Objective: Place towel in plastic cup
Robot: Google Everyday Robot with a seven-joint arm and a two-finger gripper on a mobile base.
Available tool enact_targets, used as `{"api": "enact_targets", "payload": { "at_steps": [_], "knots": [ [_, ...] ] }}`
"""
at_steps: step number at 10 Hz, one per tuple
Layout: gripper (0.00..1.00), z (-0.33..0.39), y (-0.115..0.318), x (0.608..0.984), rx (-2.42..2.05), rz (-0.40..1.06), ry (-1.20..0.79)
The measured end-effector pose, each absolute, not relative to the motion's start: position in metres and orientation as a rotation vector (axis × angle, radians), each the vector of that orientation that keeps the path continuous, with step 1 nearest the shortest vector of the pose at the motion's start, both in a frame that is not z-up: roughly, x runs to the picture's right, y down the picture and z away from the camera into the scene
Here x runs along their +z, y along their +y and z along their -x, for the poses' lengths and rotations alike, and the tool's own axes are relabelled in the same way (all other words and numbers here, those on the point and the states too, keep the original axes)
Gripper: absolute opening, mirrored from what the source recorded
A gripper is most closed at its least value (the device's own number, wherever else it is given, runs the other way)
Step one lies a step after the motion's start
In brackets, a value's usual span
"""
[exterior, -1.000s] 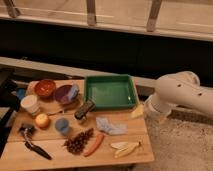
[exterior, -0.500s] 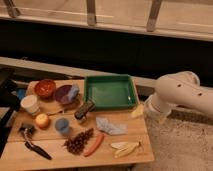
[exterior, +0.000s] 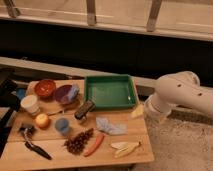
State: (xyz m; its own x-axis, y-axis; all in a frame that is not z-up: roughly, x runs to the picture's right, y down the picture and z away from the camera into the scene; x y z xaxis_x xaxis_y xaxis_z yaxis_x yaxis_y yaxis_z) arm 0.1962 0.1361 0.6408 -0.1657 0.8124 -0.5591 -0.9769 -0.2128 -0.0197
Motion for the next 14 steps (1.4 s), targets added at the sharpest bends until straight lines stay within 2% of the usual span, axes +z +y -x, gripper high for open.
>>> {"api": "enact_targets", "payload": {
  "at_steps": [5, 11, 14],
  "knots": [
    [0.78, -0.172, 0.133, 0.639, 1.603, 0.543, 0.395],
    [0.78, -0.044, 0.125, 0.694, 1.408, 0.589, 0.363],
    [0.78, -0.041, 0.124, 0.696, 1.406, 0.586, 0.361]
  ]
}}
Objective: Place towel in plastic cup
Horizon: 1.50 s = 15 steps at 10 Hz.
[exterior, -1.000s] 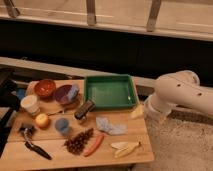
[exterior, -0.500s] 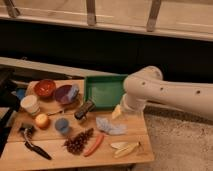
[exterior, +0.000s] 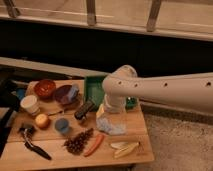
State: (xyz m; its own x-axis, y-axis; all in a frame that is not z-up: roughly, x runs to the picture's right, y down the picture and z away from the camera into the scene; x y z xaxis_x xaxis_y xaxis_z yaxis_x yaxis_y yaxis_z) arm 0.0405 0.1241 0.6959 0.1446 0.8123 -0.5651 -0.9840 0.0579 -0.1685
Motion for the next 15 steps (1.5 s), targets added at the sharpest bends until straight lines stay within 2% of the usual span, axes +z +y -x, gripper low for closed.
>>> {"api": "enact_targets", "payload": {
  "at_steps": [3, 10, 15],
  "knots": [
    [0.78, -0.037, 0.126, 0.700, 1.407, 0.602, 0.366],
    [0.78, -0.014, 0.180, 0.776, 1.425, 0.748, 0.457],
    [0.76, -0.004, 0.212, 0.805, 1.430, 0.809, 0.538]
  ]
}}
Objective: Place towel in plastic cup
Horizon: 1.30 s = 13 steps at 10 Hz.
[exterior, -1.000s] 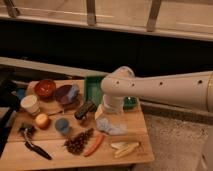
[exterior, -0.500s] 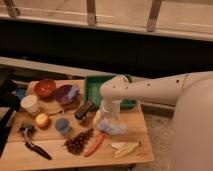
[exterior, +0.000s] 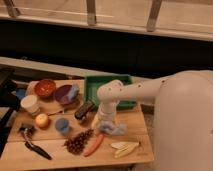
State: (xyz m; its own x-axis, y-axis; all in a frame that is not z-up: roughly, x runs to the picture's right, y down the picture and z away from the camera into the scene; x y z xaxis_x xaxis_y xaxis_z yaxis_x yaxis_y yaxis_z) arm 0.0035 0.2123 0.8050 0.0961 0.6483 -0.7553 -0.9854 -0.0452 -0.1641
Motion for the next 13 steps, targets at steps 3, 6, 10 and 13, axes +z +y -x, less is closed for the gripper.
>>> {"api": "enact_targets", "payload": {
  "at_steps": [3, 6, 10, 13],
  "knots": [
    [0.49, -0.002, 0.221, 0.812, 1.479, 0.798, 0.541],
    [0.19, -0.003, 0.215, 0.810, 1.504, 0.775, 0.514],
    [0.00, 0.000, 0.197, 0.796, 1.511, 0.769, 0.429],
    [0.00, 0.004, 0.152, 0.747, 1.505, 0.773, 0.269]
  ]
}}
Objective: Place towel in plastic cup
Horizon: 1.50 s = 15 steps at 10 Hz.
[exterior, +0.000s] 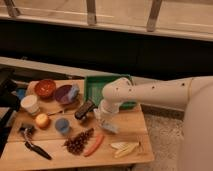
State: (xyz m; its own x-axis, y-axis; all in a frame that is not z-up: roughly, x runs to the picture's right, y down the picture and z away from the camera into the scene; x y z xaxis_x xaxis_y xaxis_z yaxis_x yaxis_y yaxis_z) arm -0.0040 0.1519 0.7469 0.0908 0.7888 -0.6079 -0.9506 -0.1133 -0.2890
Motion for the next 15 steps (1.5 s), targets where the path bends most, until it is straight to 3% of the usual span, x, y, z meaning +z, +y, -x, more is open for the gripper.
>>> {"api": "enact_targets", "payload": {
  "at_steps": [4, 6, 11, 15],
  "knots": [
    [0.00, 0.050, 0.102, 0.667, 1.322, 0.868, -0.006],
    [0.00, 0.062, 0.093, 0.645, 1.255, 0.882, -0.072],
    [0.00, 0.079, 0.092, 0.639, 1.174, 0.877, -0.068],
    [0.00, 0.166, 0.092, 0.631, 0.969, 0.902, -0.119]
  ]
}}
